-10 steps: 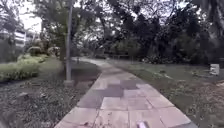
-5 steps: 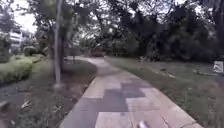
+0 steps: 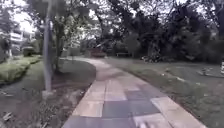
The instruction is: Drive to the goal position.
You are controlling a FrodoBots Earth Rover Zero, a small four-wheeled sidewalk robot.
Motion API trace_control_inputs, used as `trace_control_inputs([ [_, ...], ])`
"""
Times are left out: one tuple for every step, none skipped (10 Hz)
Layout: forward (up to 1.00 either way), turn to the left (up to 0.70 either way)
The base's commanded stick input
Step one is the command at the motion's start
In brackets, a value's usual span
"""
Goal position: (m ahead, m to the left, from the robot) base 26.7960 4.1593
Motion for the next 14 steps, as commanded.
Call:
trace_control_inputs([
  [1.0, 0.0],
  [1.0, 0.0],
  [1.0, 0.0],
  [1.0, 0.0],
  [1.0, 0.0],
  [1.0, 0.0],
  [1.0, 0.0],
  [1.0, 0.0],
  [1.0, 0.0],
  [1.0, 0.0],
  [1.0, 0.0],
  [1.0, 0.0],
  [1.0, 0.0],
  [1.0, 0.0],
])
